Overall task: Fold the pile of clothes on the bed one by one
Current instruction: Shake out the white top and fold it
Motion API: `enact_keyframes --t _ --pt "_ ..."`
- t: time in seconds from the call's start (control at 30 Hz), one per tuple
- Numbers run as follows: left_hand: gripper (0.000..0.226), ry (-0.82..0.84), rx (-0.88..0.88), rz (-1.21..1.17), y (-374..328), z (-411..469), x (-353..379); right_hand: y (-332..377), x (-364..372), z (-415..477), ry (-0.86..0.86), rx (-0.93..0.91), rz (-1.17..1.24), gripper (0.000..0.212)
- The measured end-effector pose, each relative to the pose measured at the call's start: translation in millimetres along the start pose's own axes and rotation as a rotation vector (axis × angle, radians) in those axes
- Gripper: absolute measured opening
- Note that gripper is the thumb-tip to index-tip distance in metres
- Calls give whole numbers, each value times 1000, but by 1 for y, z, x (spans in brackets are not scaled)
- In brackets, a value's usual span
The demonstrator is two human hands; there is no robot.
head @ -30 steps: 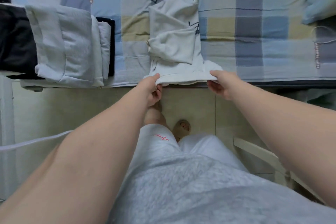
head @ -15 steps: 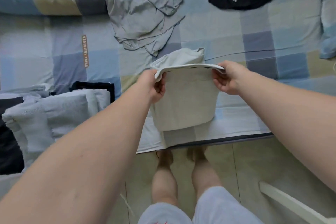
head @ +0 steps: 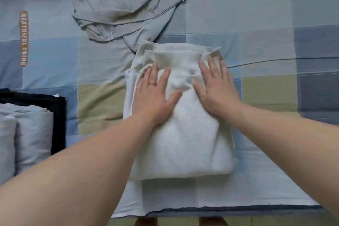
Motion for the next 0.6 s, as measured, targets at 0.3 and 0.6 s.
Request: enact_keyframes --t 0.3,0.6 --pt "83 -69 -4 107 4 9 23 -5 20 9 -80 -35 -233 74" --pt "110 -118 -404 -116 47 -28 -36 -24 -24 -31 -174 314 367 99"
Point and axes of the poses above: each hand's wrist, its own z-axis towards the middle knuckle, its own x-axis out of the palm, y = z × x, the point moved 8 cm from there along z, towards the middle knuckle, and after that the axes turned 11 degrees about -x, right-handed, at the moved point
